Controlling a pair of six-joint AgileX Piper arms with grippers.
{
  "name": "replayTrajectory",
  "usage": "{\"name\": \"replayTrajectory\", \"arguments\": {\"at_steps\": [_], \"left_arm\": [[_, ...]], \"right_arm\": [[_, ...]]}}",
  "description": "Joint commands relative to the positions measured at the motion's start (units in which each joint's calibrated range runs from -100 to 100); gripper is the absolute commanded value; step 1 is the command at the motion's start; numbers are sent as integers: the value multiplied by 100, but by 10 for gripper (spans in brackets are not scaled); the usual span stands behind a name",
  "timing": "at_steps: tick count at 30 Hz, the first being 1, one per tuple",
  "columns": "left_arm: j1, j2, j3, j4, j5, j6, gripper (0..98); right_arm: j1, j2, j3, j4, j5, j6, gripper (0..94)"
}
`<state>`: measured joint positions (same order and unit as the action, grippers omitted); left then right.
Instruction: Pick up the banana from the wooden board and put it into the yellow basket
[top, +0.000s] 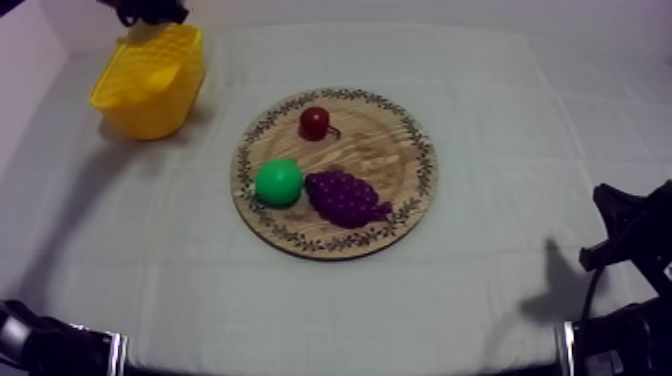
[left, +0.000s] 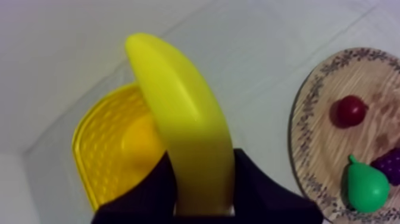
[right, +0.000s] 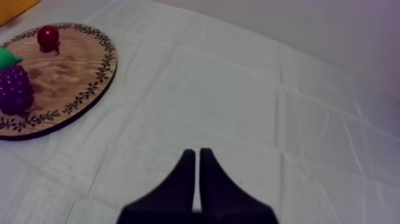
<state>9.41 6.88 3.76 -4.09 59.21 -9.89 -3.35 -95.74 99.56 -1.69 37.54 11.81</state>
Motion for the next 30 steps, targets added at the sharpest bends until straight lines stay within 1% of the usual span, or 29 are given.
{"name": "replayTrajectory", "arguments": {"at_steps": [1, 9, 20, 30], "left_arm": [[-173, 37, 77, 39, -99, -22, 246], [-464, 434, 144, 179, -356, -86, 243], [-699, 1007, -149, 414, -582, -207, 240], [-867, 1481, -444, 528, -669, -279, 238]], "right_arm": [[-2, -1, 0, 0, 4, -2, 5], [-8, -1, 0, 0, 4, -2, 5], [-17, -1, 0, 0, 4, -2, 5], [-30, -1, 0, 0, 4, -3, 5]]}}
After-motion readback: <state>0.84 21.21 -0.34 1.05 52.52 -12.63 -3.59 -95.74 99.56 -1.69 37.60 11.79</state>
